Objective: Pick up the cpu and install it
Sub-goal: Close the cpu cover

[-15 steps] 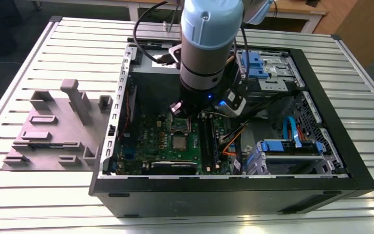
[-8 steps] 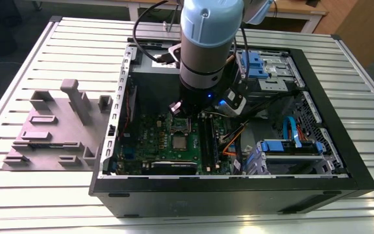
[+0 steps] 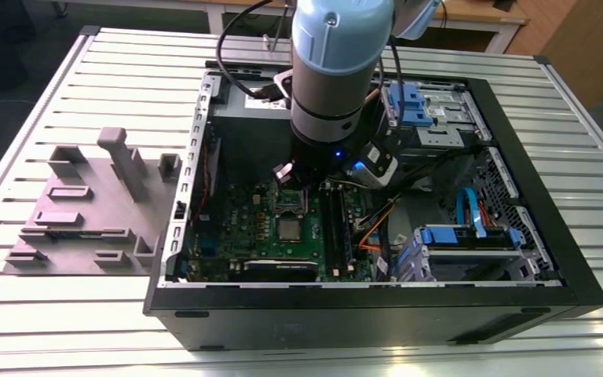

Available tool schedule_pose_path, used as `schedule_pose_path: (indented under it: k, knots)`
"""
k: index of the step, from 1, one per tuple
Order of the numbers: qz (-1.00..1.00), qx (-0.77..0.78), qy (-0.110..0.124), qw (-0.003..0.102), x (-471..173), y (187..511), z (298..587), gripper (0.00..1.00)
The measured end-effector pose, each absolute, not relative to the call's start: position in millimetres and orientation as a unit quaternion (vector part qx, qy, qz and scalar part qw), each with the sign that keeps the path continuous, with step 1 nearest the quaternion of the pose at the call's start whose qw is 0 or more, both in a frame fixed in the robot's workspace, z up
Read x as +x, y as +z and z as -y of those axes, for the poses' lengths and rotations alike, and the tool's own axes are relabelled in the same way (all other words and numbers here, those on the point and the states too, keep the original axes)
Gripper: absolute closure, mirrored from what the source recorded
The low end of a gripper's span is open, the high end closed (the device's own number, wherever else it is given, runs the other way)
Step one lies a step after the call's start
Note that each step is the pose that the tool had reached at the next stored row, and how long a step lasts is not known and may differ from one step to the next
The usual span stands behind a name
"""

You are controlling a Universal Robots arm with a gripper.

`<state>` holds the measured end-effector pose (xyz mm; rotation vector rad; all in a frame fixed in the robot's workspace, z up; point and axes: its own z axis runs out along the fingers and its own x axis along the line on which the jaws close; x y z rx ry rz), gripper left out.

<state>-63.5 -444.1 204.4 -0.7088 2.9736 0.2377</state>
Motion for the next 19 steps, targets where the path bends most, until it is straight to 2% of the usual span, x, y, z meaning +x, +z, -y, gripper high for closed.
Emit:
schedule_pose_path:
  k: [19]
  knots:
    - [-0.971,-0.224,0.077,0.039,-69.6,205.1,444.4,0.9]
